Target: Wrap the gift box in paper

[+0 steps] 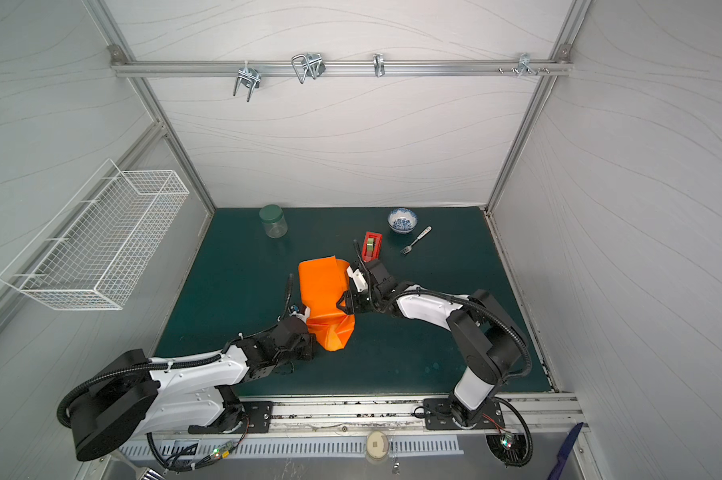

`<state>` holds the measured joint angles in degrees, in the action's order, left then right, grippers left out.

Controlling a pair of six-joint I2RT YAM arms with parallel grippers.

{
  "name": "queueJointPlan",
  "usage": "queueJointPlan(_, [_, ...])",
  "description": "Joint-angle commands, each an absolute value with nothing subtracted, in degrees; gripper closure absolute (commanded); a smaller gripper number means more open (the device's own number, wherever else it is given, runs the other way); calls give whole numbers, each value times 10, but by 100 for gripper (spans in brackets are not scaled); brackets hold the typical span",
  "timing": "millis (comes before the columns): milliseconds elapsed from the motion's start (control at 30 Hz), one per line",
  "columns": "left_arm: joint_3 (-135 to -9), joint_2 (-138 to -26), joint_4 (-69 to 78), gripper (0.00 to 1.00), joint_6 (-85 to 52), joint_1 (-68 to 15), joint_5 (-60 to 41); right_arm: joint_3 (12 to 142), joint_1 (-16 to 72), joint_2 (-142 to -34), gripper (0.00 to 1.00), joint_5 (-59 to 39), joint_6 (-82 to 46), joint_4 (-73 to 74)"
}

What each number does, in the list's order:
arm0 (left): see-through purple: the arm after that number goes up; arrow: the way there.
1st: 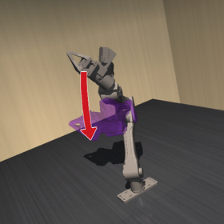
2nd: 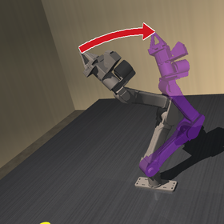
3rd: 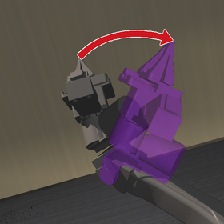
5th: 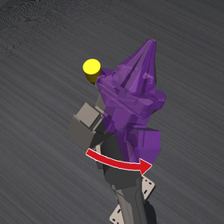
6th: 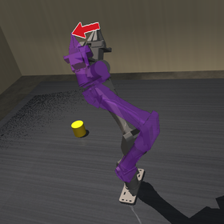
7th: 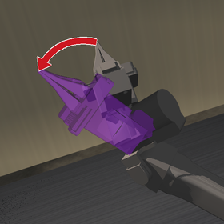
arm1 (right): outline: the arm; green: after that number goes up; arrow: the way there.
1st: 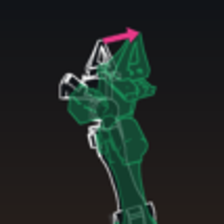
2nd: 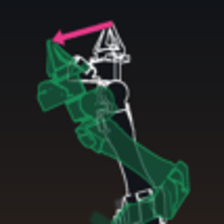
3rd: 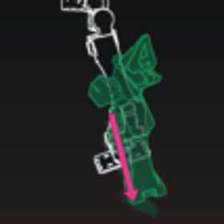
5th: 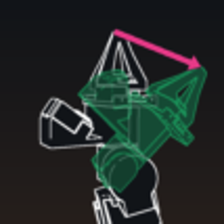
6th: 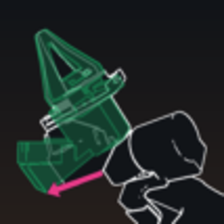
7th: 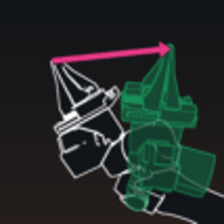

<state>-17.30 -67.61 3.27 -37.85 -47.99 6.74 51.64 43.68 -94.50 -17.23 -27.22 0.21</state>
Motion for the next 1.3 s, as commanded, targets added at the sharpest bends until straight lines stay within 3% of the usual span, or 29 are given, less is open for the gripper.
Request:
queueJointPlan(0, [-203, -684, 22, 99, -372, -485, 57, 515, 440, -965, 43, -168, -269, -22])
queueJointPlan(400, [-225, -742, 48, 100, -362, -485, 43, 512, 439, -959, 43, -166, -266, -26])
queueJointPlan(1267, [-193, -715, 30, 100, -377, -538, 29, 515, 439, -962, 43, -167, -270, -24])
